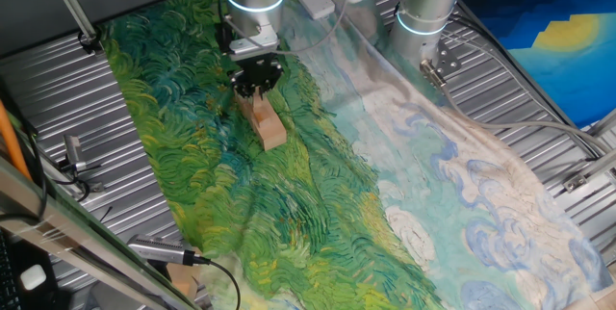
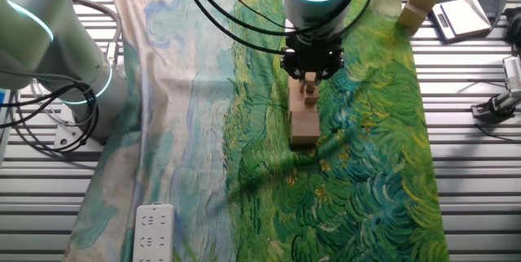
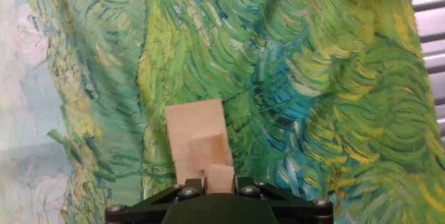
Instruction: Stack the blocks into a pyramid shape
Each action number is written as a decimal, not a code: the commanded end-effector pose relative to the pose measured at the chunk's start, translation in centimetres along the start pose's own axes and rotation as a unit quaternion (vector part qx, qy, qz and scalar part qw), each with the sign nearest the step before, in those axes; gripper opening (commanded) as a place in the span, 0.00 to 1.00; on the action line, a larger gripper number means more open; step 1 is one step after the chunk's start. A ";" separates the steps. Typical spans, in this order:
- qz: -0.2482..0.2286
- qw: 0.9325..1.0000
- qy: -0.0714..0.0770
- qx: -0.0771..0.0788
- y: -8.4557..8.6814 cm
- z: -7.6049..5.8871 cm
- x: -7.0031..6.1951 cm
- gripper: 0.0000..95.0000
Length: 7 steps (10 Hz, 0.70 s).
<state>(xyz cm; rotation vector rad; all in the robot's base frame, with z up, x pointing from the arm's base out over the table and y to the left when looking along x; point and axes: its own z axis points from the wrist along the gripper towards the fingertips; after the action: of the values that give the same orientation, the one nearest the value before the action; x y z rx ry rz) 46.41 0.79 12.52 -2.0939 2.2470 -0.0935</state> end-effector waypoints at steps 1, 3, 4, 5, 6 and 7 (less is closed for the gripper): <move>0.000 1.000 -0.002 -0.001 -0.1 0.1 0.0 0.00; 0.000 1.000 -0.003 -0.001 -0.2 0.3 0.0 0.00; -0.001 1.000 -0.005 -0.001 -0.3 0.4 0.1 0.00; -0.001 1.000 -0.006 0.000 -0.3 0.5 0.1 0.00; -0.001 1.000 -0.007 0.000 -0.3 0.5 0.1 0.00; 0.001 1.000 -0.006 0.000 -0.3 0.5 0.1 0.00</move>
<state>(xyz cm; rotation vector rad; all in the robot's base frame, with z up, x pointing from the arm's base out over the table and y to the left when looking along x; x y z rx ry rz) 46.72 0.67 12.13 -2.0859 2.2415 -0.0795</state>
